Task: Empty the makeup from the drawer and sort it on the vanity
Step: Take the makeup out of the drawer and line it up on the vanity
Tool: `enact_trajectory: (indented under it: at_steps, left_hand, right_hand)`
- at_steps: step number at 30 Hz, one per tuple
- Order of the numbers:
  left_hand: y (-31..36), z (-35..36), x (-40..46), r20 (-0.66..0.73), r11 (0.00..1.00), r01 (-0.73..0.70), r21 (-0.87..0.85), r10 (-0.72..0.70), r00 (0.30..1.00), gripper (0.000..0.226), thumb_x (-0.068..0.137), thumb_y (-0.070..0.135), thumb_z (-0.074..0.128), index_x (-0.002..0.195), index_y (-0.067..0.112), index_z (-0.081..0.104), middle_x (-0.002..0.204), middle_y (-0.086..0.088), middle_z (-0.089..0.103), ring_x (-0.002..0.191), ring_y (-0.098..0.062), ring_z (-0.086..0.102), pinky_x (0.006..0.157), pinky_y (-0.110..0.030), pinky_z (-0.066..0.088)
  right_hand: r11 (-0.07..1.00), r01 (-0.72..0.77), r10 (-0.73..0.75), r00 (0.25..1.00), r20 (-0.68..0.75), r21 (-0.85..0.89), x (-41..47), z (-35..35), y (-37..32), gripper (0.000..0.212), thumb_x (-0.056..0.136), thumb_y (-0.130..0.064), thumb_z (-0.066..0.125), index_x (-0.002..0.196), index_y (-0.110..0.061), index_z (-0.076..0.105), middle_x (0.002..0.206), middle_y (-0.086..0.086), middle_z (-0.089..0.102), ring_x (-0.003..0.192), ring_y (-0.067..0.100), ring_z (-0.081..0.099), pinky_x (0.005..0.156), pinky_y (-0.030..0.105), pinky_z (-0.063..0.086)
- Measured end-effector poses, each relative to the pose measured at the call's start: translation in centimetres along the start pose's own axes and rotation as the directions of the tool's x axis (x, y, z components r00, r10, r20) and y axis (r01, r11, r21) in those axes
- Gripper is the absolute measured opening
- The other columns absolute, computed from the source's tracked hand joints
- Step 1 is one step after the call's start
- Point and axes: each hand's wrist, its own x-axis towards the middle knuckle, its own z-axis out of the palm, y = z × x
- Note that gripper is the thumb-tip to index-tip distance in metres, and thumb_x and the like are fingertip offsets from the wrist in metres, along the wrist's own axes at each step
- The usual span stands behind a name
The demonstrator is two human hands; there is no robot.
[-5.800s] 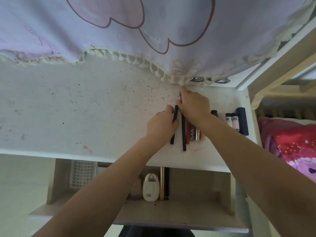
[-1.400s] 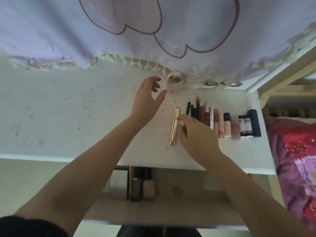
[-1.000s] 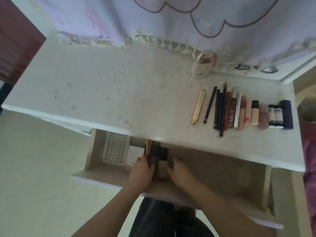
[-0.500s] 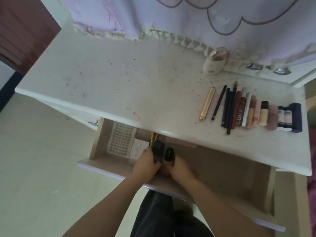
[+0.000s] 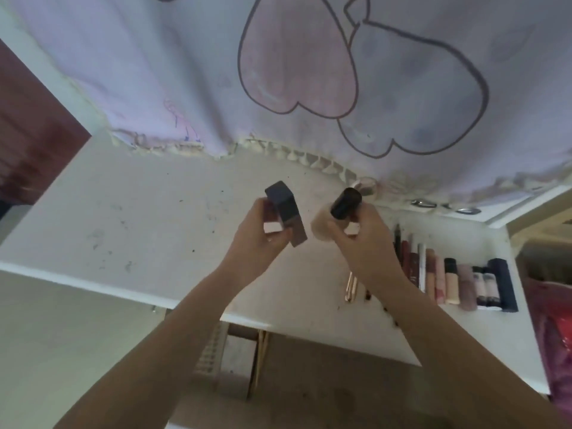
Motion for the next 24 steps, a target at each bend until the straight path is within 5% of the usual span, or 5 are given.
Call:
enact_trajectory:
  at_steps: [7,11,15,20,24]
  left_hand:
    - [-2.8,3.8,10.7,-0.002,0.995,-0.081,0.055,0.081,0.997,0.033,0.082,0.015,0.065,0.108,0.020,0.046,0.105,0.003,0.056,0.095,-0.008,0.053,0.067,-0.002,0.043]
    - [-3.7,4.9,13.3,-0.007,0.989,-0.121,0.082,0.122,0.993,0.032,0.083,0.017,0.064,0.111,0.013,0.050,0.110,-0.004,0.058,0.097,-0.011,0.054,0.069,-0.001,0.039]
    - [-3.3,5.4,14.4,0.012,0.990,-0.108,0.096,0.107,0.994,0.035,0.085,0.022,0.063,0.115,0.014,0.049,0.115,-0.005,0.060,0.104,-0.017,0.057,0.081,-0.022,0.043]
    - [-2.2,3.8,11.3,0.099,0.979,-0.064,0.194,0.045,0.994,0.055,0.089,0.022,0.060,0.138,0.014,0.035,0.132,-0.005,0.050,0.116,-0.013,0.051,0.090,-0.026,0.048]
    - [-2.5,1.0,1.4,-0.056,0.980,-0.113,0.162,0.123,0.991,0.023,0.093,0.014,0.053,0.115,0.021,0.048,0.097,0.012,0.057,0.089,0.001,0.055,0.074,-0.012,0.049]
  right_hand:
    - [0.945,-0.020,-0.013,0.995,-0.099,-0.327,6.9,3.7,2.3,0.026,0.094,-0.025,0.053,0.111,-0.005,0.055,0.107,0.011,0.057,0.090,0.026,0.058,0.070,0.030,0.041]
    - [0.956,-0.060,0.027,0.992,-0.120,-0.289,8.8,4.5,2.7,0.026,0.094,-0.023,0.053,0.109,-0.002,0.053,0.106,0.014,0.060,0.089,0.026,0.059,0.072,0.036,0.048]
    - [0.980,-0.096,0.067,0.984,-0.164,-0.177,9.6,4.6,2.8,0.025,0.093,-0.021,0.054,0.104,0.001,0.054,0.097,0.008,0.057,0.083,0.015,0.053,0.070,0.026,0.041]
    - [0.976,-0.101,0.076,0.988,-0.137,-0.192,6.6,3.2,1.2,0.050,0.093,-0.022,0.055,0.137,-0.008,0.036,0.134,0.012,0.048,0.117,0.019,0.052,0.091,0.031,0.049]
    - [0.947,0.248,-0.261,0.964,-0.041,-0.204,-2.9,1.6,-0.1,0.033,0.095,-0.017,0.049,0.127,-0.011,0.052,0.118,0.003,0.058,0.104,0.000,0.052,0.087,0.011,0.048]
